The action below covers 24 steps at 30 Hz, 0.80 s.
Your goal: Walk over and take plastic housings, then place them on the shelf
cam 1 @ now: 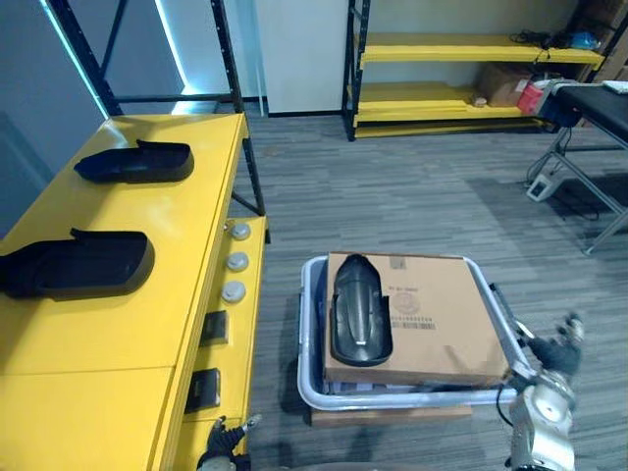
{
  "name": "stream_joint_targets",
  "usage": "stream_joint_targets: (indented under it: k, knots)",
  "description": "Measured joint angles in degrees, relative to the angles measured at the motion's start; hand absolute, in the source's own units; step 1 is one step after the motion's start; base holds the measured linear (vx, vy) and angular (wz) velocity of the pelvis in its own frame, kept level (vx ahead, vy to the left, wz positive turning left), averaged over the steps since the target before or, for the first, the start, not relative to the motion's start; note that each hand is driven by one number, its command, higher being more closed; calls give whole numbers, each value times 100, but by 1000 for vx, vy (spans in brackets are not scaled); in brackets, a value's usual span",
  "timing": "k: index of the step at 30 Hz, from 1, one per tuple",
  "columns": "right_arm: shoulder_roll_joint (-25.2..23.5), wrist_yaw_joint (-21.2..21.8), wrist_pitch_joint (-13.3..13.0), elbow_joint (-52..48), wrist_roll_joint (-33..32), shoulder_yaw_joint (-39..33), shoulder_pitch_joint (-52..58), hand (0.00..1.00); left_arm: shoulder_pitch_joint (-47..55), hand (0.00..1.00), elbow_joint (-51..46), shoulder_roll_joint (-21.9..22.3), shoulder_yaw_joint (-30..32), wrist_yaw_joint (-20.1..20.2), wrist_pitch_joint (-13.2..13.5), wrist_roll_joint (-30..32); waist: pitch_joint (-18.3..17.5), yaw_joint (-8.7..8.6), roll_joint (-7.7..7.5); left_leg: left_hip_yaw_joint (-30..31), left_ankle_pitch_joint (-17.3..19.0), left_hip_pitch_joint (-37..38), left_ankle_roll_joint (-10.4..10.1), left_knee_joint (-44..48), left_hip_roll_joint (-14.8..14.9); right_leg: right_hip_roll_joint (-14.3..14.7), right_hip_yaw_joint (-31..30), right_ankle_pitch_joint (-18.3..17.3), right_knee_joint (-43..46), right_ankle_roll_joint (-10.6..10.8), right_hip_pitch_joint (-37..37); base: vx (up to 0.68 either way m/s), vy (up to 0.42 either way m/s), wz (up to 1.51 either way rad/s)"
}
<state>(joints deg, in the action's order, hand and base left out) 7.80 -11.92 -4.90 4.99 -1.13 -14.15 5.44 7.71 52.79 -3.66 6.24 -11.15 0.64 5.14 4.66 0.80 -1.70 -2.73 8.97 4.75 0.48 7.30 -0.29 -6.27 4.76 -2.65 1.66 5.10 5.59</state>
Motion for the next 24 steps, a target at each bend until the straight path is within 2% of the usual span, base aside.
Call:
stream_joint_targets:
  k: [6, 12, 14, 18, 20, 21, 24]
  knots:
    - [274, 145, 14, 40, 537, 457, -34, 0, 3, 0, -2, -52, -113, 0, 45, 6, 18, 0, 25, 206, -196, -169, -43, -153, -21, -19, 208, 32, -91, 34, -102, -63, -25, 21]
    - [326, 191, 250, 774, 1359, 850, -416, 0, -3, 0, -39, -172, -120, -8, 48, 17, 45, 17, 11, 463, -364, -416, -43, -281, -38, -5, 479, 98, -162, -40, -213, 62, -21, 24]
    - [322, 37, 389, 1153, 1582, 851, -654, 0, -6, 0, -45, -200, -119, -24, 46, 19, 82, 28, 19, 527, -366, -534, -43, -270, -61, 1, 550, 99, -172, -39, -291, 94, -2, 15]
    - [306, -213, 534, 1648, 1750, 853, -990, 0, -10, 0, -41, -264, -120, -57, 43, 29, 253, 47, 33, 598, -365, -630, -44, -233, -85, -21, 624, 100, -171, -37, -312, 69, 22, 15]
    - [269, -297, 568, 1903, 1756, 851, -1136, 0, -10, 0, -37, -277, -122, -62, 33, 31, 320, 122, 30, 606, -365, -657, -44, -229, -88, -29, 636, 101, -169, -37, -332, 42, 25, 6]
    - [246, -304, 625, 1990, 1757, 853, -1199, 0, -8, 0, -36, -274, -122, -78, 33, 31, 328, 174, 32, 621, -365, -725, -44, -223, -93, -64, 655, 101, -169, -36, -389, 37, 30, 15]
    - [189, -334, 683, 2353, 1756, 854, -1441, 0, 10, 0, -32, -272, -140, -150, 30, 31, 402, 185, 52, 752, -365, -877, -44, -98, -127, -84, 832, 101, -169, -36, -401, 10, 10, 26]
